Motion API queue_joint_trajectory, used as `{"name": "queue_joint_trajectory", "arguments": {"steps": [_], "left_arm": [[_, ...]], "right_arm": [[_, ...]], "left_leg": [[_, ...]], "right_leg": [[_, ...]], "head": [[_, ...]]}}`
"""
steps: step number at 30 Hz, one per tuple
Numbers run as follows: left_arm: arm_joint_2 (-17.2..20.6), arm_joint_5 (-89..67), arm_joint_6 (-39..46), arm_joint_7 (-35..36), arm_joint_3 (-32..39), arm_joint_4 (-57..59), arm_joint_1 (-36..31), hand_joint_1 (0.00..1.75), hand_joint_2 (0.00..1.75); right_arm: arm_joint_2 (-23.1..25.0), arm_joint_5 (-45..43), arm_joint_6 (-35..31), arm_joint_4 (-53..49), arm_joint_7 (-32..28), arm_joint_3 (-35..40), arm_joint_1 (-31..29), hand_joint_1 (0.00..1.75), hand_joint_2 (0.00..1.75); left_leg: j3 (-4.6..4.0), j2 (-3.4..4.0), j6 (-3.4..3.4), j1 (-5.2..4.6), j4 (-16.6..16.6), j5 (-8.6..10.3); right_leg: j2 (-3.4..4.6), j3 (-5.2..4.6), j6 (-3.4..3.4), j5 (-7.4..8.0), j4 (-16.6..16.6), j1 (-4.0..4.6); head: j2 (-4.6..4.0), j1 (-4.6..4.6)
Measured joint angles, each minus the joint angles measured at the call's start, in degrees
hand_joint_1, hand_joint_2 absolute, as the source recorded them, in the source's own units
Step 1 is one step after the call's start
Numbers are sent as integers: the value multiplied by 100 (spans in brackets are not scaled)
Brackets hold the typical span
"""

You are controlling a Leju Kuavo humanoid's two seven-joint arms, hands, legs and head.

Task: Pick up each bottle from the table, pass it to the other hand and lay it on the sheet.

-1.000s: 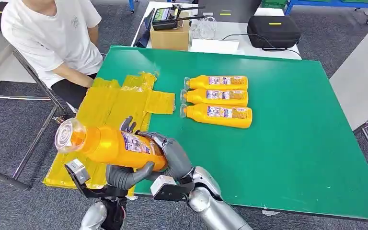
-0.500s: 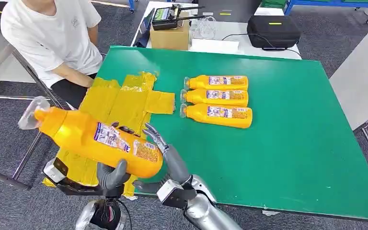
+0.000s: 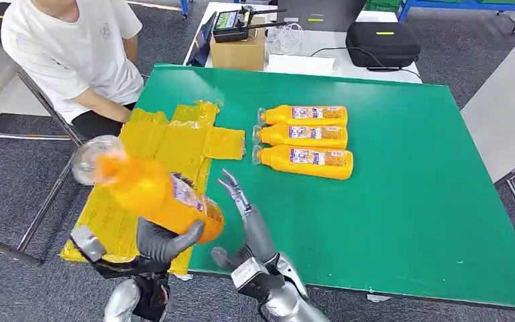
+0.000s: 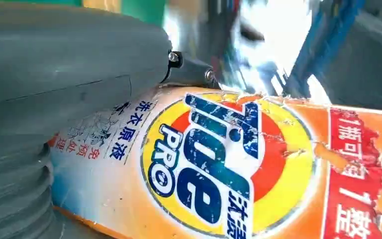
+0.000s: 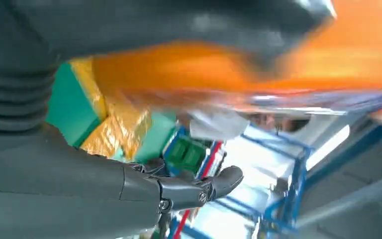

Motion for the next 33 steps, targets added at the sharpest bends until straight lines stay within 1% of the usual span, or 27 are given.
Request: {"name": "queue_joint_trajectory", "arguments": {"steps": [2, 3, 4, 6, 8, 13, 16, 20, 24, 26, 28, 33], "left_arm": [[79, -1367, 1088, -77, 42, 123, -69, 175, 175], [119, -1908, 1483, -84, 64, 204, -106, 175, 175], [177, -2380, 1777, -65, 98, 303, -141, 175, 175], [285, -2918, 2076, 43, 177, 508, -220, 175, 175], [381, -3178, 2225, 102, 278, 766, -314, 175, 175], [577, -3079, 2200, 137, 701, 1437, -626, 175, 175], [711, -3482, 2467, 227, 881, 1887, -891, 175, 175], [960, -4149, 2856, 408, 1078, 2670, -1294, 175, 175], [1183, -4523, 3031, 673, 1290, 3334, -1595, 175, 175], [1340, -5235, 3225, 1035, 1290, 3632, -1735, 175, 175], [1507, -5712, 3304, 1224, 1283, 3874, -1843, 175, 175], [1769, -6328, 3258, 1319, 1259, 4158, -1884, 175, 175]], "right_arm": [[-42, 37, -100, -173, 0, -42, 98, 0, 0], [-55, 68, -116, -249, 0, -74, 147, 0, 0], [-63, 103, -120, -315, 0, -109, 187, 0, 0], [-70, 109, -124, -428, 0, -192, 268, 0, 0], [-79, 48, -127, -487, 0, -275, 324, 0, 0], [-96, -79, -194, -583, 0, -396, 428, 0, 0], [-107, -149, -251, -642, 0, -400, 489, 0, 0], [-140, -400, -470, -752, 0, -400, 580, 0, 0], [-173, -706, -759, -881, 0, -470, 676, 0, 0], [-171, -815, -880, -935, 0, -566, 733, 0, 0], [-173, -848, -916, -961, 0, -678, 795, 0, 0], [-160, -844, -846, -961, 0, -905, 901, 0, 0]], "left_leg": [[-1, -1, 0, 0, 0, 0], [-1, -2, 0, 0, 0, 0], [-1, -2, 0, 1, 0, 0], [0, 0, 0, 2, -1, 0], [0, 0, 0, 2, -1, 0], [0, -1, -1, 1, -1, 1], [-1, -1, -1, 1, -1, 2], [-1, 0, -1, 2, -1, 2], [-2, -1, -1, 2, -1, 2], [1, 1, -1, 1, -2, 1], [9, 18, -2, 1, -3, 1], [18, 14, -2, 2, -5, 1]], "right_leg": [[-1, -1, 0, 0, 0, 0], [-1, -1, 0, 0, 0, 0], [-1, -1, 0, 0, 0, 0], [0, -2, 0, 0, 0, 1], [0, -1, 0, 0, 0, 1], [-1, -1, 0, 0, 0, 1], [0, -1, 0, 0, 1, 1], [0, -1, 0, 0, 2, 1], [-3, 2, 0, 0, 2, 0], [-1, 6, 0, 0, 2, 0], [8, 7, -1, 0, 2, 0], [7, 15, -1, 0, 5, 1]], "head": [[0, 0], [0, 0], [0, 0], [0, 0], [0, 2], [0, 0], [0, 2], [0, 2], [0, 4], [0, 4], [0, 0], [0, 0]]}}
